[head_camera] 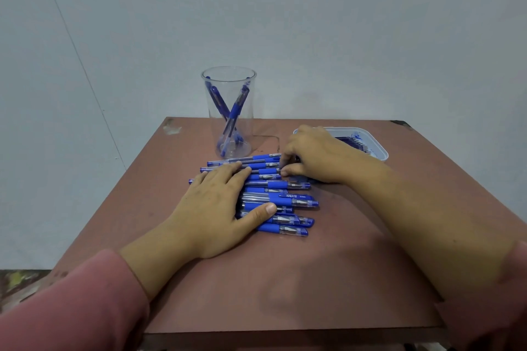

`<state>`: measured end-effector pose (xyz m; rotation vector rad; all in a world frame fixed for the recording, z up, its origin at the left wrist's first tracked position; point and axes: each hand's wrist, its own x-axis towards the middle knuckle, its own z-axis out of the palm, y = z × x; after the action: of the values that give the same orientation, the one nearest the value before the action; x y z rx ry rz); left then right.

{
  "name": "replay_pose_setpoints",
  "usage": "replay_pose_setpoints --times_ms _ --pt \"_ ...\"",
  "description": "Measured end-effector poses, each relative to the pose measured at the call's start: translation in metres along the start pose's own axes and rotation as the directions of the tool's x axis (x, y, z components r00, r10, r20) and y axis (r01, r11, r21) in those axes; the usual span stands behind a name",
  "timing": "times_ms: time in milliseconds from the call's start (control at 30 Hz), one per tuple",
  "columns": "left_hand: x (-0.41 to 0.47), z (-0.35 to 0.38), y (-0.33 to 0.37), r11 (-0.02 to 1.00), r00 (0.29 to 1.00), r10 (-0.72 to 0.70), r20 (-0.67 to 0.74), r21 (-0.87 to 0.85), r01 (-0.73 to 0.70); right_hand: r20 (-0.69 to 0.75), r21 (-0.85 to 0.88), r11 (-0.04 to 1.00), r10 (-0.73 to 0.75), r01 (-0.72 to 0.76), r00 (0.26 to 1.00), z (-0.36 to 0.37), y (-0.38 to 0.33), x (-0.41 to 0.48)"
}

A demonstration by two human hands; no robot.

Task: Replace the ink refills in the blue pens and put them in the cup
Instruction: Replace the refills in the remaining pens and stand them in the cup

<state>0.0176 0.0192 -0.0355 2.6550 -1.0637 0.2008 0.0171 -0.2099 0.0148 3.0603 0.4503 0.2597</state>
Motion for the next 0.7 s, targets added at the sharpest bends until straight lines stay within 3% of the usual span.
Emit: replay_pose_setpoints --times_ms 167,367,567,700 --pt "0.0 0.0 0.0 1.0 1.0 -0.003 -0.004 -0.004 0.003 0.013 -0.001 1.0 0.024 -0.024 1.0 0.002 -0.001 0.005" --pt "0.002 -0.007 0.002 0.999 0.996 0.016 -0.088 -0.044 -0.02 -0.095 -0.046 0.999 0.014 -0.019 0.995 -0.011 -0.002 -0.003" --pt "0.021 -0.025 0.011 0.987 0.938 0.146 -0.313 -0.022 -0.16 -0.162 0.248 0.968 0.069 -0.027 0.984 -0.036 0.006 -0.037" --pt "0.04 -0.031 0.026 0.961 0.905 0.208 -0.372 -0.097 -0.26 -0.366 0.306 0.949 0.045 0.075 0.93 -0.029 0.008 -0.055"
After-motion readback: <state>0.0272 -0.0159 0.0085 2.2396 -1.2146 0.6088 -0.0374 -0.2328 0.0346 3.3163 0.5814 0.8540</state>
